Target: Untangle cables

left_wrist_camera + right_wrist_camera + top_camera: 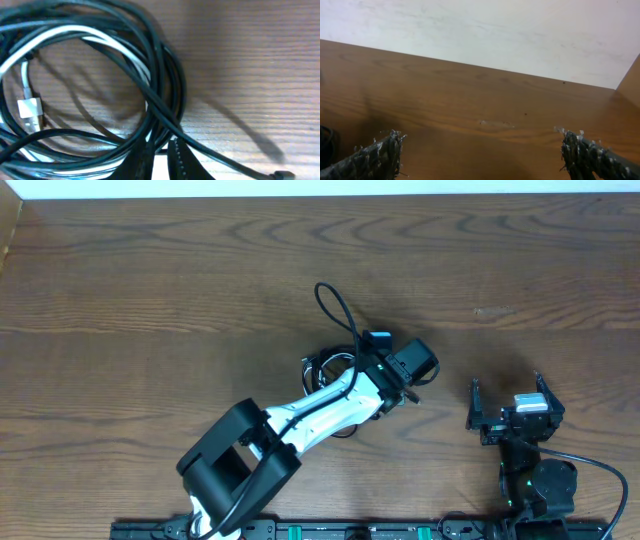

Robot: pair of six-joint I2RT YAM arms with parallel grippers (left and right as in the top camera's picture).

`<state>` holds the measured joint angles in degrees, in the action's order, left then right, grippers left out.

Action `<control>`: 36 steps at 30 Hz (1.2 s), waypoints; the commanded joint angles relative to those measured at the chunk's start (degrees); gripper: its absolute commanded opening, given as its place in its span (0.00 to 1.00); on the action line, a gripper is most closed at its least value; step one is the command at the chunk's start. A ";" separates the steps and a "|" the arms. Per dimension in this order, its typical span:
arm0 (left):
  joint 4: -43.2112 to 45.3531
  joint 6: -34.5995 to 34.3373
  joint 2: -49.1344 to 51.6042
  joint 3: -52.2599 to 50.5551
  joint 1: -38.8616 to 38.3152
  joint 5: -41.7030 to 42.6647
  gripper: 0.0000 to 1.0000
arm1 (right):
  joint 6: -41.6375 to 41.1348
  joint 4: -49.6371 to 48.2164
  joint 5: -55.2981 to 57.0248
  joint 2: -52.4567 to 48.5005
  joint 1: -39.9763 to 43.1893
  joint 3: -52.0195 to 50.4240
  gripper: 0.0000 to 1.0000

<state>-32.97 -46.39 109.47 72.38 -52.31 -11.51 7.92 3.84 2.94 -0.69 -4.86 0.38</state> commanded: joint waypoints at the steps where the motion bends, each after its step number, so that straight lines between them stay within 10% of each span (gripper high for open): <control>1: -0.07 0.17 2.84 -0.04 -0.44 -0.52 0.17 | -0.61 0.22 -0.13 0.31 -0.39 -0.07 0.99; 36: 4.31 8.85 3.21 0.81 -5.73 -7.74 0.42 | -0.61 0.22 -0.13 0.31 -0.39 -0.07 0.99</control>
<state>-29.45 -38.50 112.22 72.42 -58.22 -17.30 7.92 3.84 2.94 -0.69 -4.86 0.38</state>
